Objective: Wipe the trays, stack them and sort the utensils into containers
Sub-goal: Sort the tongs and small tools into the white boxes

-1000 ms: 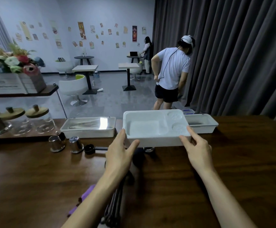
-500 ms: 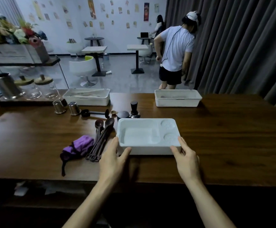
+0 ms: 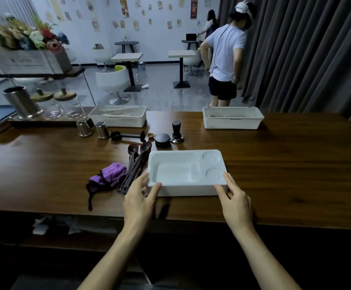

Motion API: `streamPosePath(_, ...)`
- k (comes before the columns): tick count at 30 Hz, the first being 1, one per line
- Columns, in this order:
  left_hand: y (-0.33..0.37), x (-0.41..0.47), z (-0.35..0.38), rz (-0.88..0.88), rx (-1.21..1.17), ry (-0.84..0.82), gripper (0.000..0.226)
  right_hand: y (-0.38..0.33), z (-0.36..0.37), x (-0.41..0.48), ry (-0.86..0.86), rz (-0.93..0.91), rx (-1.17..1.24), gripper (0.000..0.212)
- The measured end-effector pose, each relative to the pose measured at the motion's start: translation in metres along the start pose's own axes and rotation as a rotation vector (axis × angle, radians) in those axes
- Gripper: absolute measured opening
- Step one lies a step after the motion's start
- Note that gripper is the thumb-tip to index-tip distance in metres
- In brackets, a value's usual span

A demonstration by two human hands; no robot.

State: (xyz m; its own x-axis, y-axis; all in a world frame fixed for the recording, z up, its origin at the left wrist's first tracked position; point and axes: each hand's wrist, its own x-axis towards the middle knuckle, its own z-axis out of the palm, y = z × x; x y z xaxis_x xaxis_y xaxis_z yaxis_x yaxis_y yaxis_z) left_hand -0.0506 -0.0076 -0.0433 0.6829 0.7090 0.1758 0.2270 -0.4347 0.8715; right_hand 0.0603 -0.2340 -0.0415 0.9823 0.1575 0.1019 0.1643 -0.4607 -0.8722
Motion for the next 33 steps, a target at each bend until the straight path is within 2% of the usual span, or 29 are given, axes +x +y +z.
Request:
streamPosePath(5, 0.002, 0.014, 0.009, 0.074, 0.037, -0.063, 0.077, -0.005, -0.005, 0.007, 0.037, -0.01, -0.04, 0.05)
streamPosePath(8, 0.0, 0.017, 0.014, 0.103, 0.045, -0.113, 0.078, -0.017, -0.005, 0.026, 0.037, -0.045, -0.041, 0.05)
streamPosePath(13, -0.003, 0.018, 0.02, 0.096, 0.073, -0.051, 0.079, -0.056, 0.012, 0.082, -0.043, -0.129, -0.093, 0.047)
streamPosePath(19, -0.008, 0.021, 0.022, 0.123, 0.092, -0.035, 0.081, -0.087, 0.061, 0.154, -0.173, -0.104, -0.038, 0.049)
streamPosePath(28, -0.012, 0.022, 0.023, 0.101, 0.038, -0.03, 0.09, -0.088, 0.131, 0.23, -0.203, -0.057, 0.009, 0.058)
streamPosePath(30, -0.014, 0.023, 0.025, 0.087, 0.042, -0.025, 0.096, -0.091, 0.139, 0.236, -0.206, -0.055, 0.006, 0.05)
streamPosePath(33, -0.015, 0.023, 0.026, 0.082, 0.045, -0.022, 0.096, -0.091, 0.15, 0.243, -0.202, -0.08, -0.014, 0.023)
